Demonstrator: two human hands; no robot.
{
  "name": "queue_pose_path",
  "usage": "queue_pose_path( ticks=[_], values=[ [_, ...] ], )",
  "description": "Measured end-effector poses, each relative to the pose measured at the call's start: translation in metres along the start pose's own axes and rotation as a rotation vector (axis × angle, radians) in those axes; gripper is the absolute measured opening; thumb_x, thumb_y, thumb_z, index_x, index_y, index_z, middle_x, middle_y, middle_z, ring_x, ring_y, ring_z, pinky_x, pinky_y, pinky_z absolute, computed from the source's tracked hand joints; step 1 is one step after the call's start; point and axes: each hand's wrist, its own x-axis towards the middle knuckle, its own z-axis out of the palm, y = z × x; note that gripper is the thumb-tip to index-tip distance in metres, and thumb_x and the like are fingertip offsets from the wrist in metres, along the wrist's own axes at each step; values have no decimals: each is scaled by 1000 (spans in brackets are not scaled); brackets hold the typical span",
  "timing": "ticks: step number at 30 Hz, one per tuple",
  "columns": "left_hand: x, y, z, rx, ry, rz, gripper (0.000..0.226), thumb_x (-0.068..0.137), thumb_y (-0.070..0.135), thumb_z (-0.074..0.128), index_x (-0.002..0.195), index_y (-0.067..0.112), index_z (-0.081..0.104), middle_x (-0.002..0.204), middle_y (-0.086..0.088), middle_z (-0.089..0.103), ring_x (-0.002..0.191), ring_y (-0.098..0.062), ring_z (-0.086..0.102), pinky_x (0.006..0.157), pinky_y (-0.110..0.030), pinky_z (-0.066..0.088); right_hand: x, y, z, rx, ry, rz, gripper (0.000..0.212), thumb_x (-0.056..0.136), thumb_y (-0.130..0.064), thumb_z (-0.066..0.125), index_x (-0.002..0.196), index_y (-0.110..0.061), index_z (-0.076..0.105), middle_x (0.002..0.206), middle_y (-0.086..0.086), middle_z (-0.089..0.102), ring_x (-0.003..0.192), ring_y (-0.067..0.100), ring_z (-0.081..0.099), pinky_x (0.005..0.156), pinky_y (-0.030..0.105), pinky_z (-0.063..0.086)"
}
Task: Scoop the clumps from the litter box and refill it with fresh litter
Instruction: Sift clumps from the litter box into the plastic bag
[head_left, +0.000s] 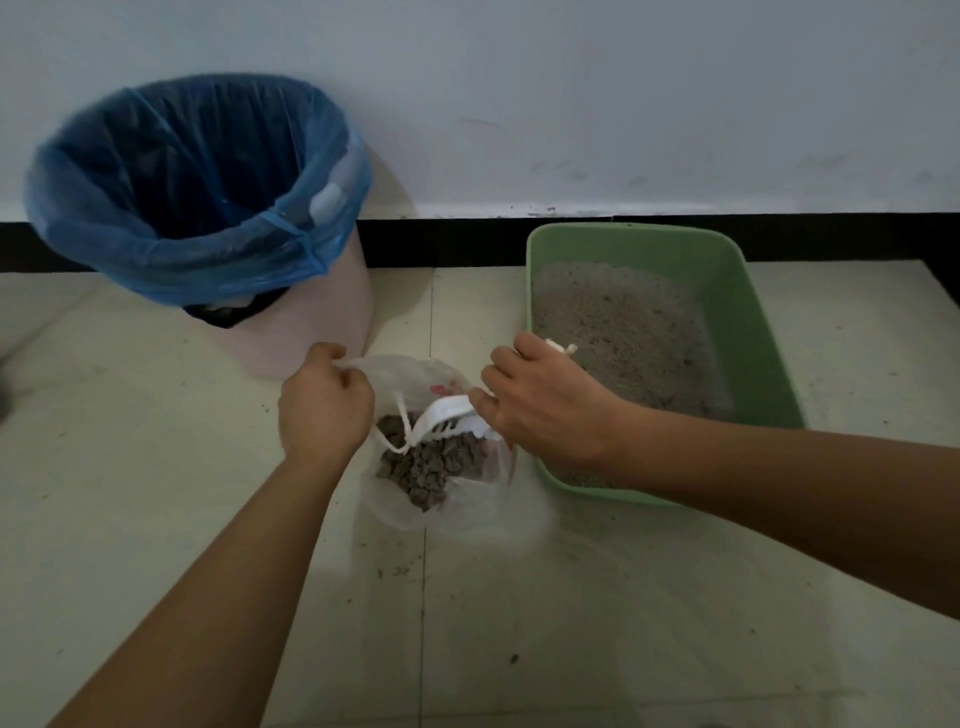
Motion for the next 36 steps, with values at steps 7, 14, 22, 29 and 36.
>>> queue_pose_path(
  ticks=[7,14,22,29,36],
  values=[
    [-6,22,9,18,2,-23,36,93,15,47,127,14,59,113,-12,68,106,-34,59,79,-33,41,-22,17,12,114,84,153,52,75,-20,71,126,-18,62,90,7,65,82,26,56,72,37,41],
    [-12,42,21,32,41,33,32,92,21,48,119,14,62,108,-10,66,100,-32,58,80,-36,43,-44,25,14,588,15,511,41,97,-41,50,137,-37,53,95,0,67,90,23,60,83,36,37],
    [-30,85,54,-62,96,353,29,93,25,46,114,11,61,110,-8,56,99,-25,55,87,-39,43,-113,117,41,580,-312,941,39,100,-54,37,108,-29,66,70,-6,62,54,8,54,48,16,35],
    [-48,97,115,73,-443,274,45,104,41,33,112,4,56,104,-17,65,96,-34,61,72,-34,39,-156,90,68,811,-1005,690,45,88,-58,59,74,-15,66,66,-4,61,60,11,58,63,26,48],
    [-67,92,141,35,-238,223,28,106,26,30,85,13,44,66,-3,47,62,-26,46,58,-33,28,-153,25,85,1058,-643,810,60,92,-61,51,56,-12,46,54,0,44,53,19,48,50,31,36]
  ],
)
